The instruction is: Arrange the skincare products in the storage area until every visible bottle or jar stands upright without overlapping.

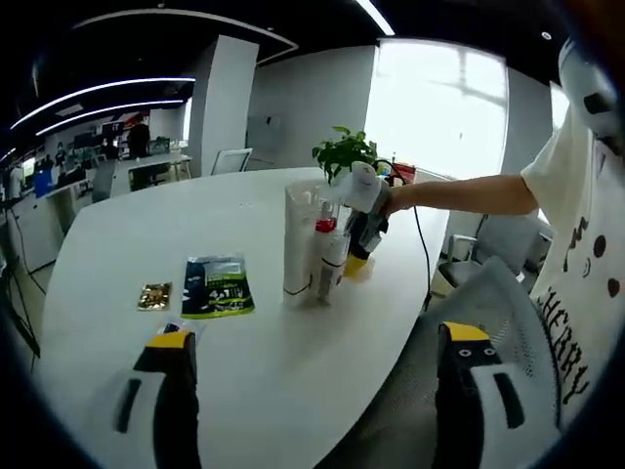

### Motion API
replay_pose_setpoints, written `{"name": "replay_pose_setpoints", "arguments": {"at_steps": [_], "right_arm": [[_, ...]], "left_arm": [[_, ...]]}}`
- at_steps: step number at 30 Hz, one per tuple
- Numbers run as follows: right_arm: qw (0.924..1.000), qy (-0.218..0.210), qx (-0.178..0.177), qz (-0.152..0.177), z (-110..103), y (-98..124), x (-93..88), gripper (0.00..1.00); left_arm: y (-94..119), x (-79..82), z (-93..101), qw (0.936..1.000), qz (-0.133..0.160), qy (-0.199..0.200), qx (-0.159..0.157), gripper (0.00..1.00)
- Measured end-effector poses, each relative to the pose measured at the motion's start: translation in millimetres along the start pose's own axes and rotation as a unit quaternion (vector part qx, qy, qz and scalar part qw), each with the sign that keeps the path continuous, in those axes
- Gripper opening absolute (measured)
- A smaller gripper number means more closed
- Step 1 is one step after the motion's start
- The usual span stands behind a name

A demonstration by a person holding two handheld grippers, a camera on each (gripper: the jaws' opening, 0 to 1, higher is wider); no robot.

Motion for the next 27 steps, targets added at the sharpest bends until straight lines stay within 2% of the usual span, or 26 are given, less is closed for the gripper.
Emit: {"name": "replay_pose_setpoints", "arguments": {"at_steps": [2, 3, 5, 7, 9, 10, 11, 12, 15, 21, 24, 27], "right_arm": [[0.9990, -0.034, 0.010, 0.028, -3, 4, -2.0, 0.19], [0.9962, -0.063, 0.019, 0.056, -4, 7, -0.7, 0.19], [0.9909, -0.095, 0.032, 0.089, -6, 13, 0.2, 0.19], [0.9836, -0.126, 0.030, 0.125, -3, 21, -0.6, 0.19], [0.9728, -0.150, 0.035, 0.173, -7, 32, 2.1, 0.19], [0.9640, -0.168, 0.039, 0.203, -10, 41, 4.7, 0.19], [0.9613, -0.171, 0.038, 0.213, -10, 44, 5.3, 0.19], [0.9535, -0.185, 0.031, 0.236, -9, 52, 5.8, 0.19], [0.9386, -0.187, 0.010, 0.290, -17, 78, 11.6, 0.19], [0.9086, -0.186, -0.003, 0.374, -31, 119, 22.2, 0.19], [0.8976, -0.164, -0.006, 0.409, -41, 140, 31.1, 0.19], [0.8932, -0.147, -0.008, 0.425, -52, 156, 39.4, 0.19]], "left_arm": [[-1, -1.0, 1.0, 1.0000, -0.001, -0.001, -0.002, 0.99], [-2, -1.2, 1.6, 1.0000, -0.001, -0.001, -0.004, 0.99], [-3, -0.8, 3.6, 1.0000, 0.000, 0.001, -0.009, 0.99], [-3, 0.0, 4.8, 0.9999, 0.002, 0.002, -0.011, 0.99], [-4, 0.9, 5.0, 0.9999, 0.004, 0.007, -0.012, 0.99], [-4, 1.8, 6.2, 0.9998, 0.007, 0.008, -0.016, 0.99], [-4, 2.1, 6.6, 0.9998, 0.007, 0.008, -0.017, 0.99], [-5, 3.0, 8.2, 0.9997, 0.009, 0.009, -0.021, 0.99], [-5, 6.0, 9.6, 0.9996, 0.013, 0.006, -0.022, 0.99], [-3, 14.0, 8.5, 0.9994, 0.032, 0.007, -0.015, 0.97], [1, 20.1, 8.2, 0.9988, 0.046, 0.011, -0.014, 0.94], [6, 30.3, 7.6, 0.9963, 0.078, 0.032, -0.016, 0.92]]}}
Point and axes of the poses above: the point that each gripper's makers call its tool centre point, and the gripper's own axes: y roughly backward along the fingers, z roughly to its right, x roughly out of its top, the point moved 3 cm from there along y, roughly backward along the fingers, and after that the axes turned 7 degrees about -z, right-handed, at the moved point
